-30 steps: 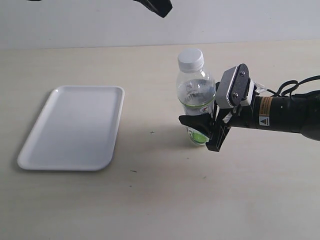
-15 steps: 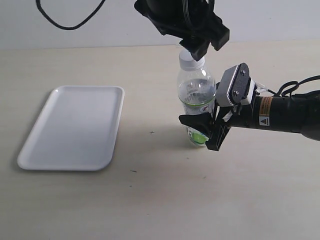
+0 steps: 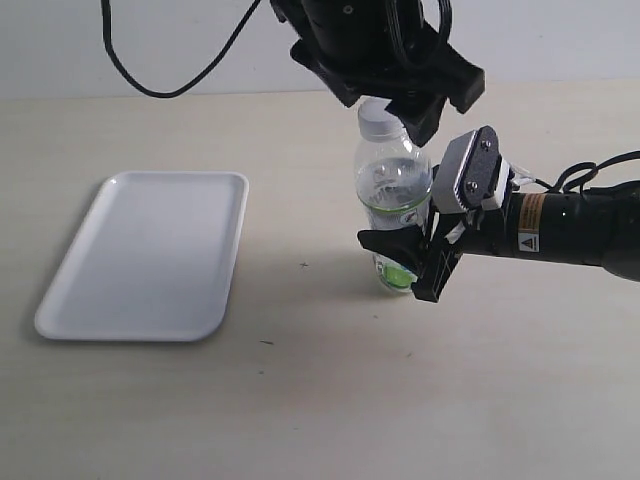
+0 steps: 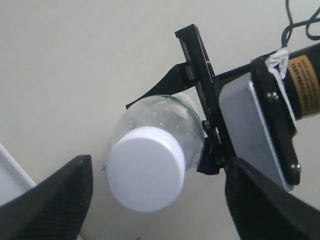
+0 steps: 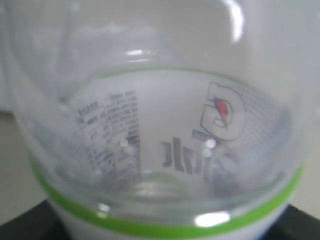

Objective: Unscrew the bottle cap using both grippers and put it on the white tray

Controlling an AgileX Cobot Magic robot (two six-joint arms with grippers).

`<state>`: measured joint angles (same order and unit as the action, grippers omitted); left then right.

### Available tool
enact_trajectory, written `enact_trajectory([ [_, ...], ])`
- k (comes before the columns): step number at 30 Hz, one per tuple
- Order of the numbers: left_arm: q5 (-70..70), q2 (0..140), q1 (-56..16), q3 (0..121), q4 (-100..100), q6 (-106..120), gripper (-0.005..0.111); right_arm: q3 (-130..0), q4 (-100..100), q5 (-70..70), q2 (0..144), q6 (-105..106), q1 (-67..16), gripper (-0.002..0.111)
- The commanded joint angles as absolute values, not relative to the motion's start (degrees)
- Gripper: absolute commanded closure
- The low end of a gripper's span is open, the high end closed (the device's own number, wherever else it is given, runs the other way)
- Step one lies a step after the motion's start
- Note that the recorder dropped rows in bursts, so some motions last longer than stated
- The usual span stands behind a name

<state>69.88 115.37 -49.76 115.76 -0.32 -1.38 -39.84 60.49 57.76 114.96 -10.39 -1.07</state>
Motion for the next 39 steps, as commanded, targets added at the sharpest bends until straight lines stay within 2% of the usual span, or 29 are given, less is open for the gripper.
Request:
enact_trajectory([
  [1, 69.96, 116.50, -45.95, 118.55, -8.68, 0.97, 0.035, -39.80, 60.82, 59.50, 114.78, -10.55, -1.04, 0.108],
  [6, 69.96, 119.12, -42.41, 120.08, -15.36, 3.62, 0.035, -39.80, 61.44, 59.50, 114.78, -10.20, -1.04, 0.108],
  [23, 69.96, 115.08, -42.41, 119.89, -14.00, 5.60, 0.035, -39.80, 62.72, 58.19, 114.78, -10.18, -1.04, 0.108],
  [30, 69.96, 112.75, -42.92, 114.08, -14.11, 5.60, 0.035, -39.80, 62.87, 58.19, 114.78, -9.18, -1.04, 0.108],
  [39, 69.96, 112.51, -42.92, 113.44, -14.11, 5.60, 0.035, -39.80, 64.24, 57.79, 114.78, -9.16, -1.04, 0.108],
])
